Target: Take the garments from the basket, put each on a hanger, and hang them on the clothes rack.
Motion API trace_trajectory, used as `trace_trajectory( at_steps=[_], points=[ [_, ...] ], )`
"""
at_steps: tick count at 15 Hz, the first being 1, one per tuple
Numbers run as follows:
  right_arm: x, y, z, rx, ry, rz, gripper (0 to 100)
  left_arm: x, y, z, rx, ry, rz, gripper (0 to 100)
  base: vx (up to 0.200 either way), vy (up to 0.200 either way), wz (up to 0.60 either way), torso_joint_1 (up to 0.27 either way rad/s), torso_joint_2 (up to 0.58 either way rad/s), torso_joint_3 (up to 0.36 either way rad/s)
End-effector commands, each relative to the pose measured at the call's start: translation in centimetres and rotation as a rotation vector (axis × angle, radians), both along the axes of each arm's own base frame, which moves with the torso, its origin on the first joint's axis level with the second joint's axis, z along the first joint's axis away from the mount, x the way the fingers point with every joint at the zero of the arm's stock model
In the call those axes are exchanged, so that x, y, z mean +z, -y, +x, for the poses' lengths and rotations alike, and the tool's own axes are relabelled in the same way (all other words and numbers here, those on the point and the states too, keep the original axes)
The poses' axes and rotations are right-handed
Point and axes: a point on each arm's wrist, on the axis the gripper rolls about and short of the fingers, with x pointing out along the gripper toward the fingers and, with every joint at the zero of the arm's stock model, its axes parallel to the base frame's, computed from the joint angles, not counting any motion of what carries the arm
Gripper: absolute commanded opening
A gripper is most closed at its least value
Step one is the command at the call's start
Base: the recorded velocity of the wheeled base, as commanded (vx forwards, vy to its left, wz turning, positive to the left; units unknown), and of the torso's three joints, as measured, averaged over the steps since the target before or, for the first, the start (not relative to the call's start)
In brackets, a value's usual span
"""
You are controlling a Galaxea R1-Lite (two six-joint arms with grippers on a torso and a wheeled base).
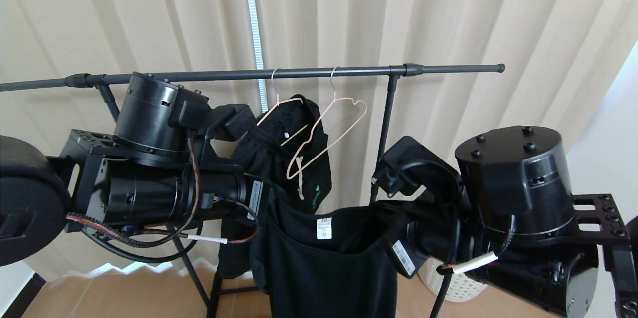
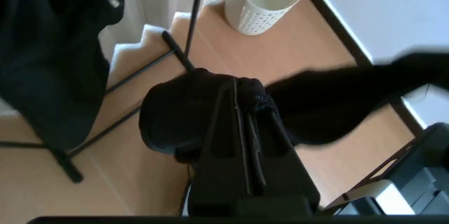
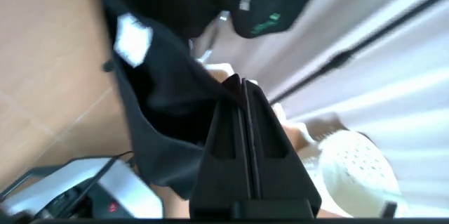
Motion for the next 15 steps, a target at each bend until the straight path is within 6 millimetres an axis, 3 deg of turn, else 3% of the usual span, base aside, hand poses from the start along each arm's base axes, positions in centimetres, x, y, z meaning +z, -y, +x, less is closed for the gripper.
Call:
trace_trajectory(
  at_steps=[1, 4, 5, 10, 15],
  points=[
    [-0.4, 0.1, 2.5, -0.069, 0.003, 0.005, 0, 0.1, -0.8, -1.4, -0.003, 0.008, 0.021, 0, 0.0, 0.0, 0.0, 0.0, 0.0, 0.0],
    [-1.2, -0.6, 4.4, -0.104, 0.017, 0.036, 0, -1.0, -0.2, -2.7, -0.004, -0.028, 0.091, 0, 0.0, 0.0, 0.0, 0.0, 0.0, 0.0],
    [-1.8, -0.9, 5.8, -0.136, 0.027, 0.073, 0, -1.7, 0.7, -3.8, -0.006, -0.048, 0.118, 0, 0.0, 0.0, 0.0, 0.0, 0.0, 0.0],
    [-1.5, -2.7, 7.7, -0.201, 0.011, 0.237, 0, -1.7, 3.6, -7.0, -0.055, -0.162, 0.077, 0, 0.0, 0.0, 0.0, 0.0, 0.0, 0.0],
    [-1.4, -4.1, 8.4, -0.231, -0.018, 0.336, 0, -2.2, 6.8, -6.2, 0.012, -0.267, 0.01, 0, 0.0, 0.0, 0.0, 0.0, 0.0, 0.0]
  ],
)
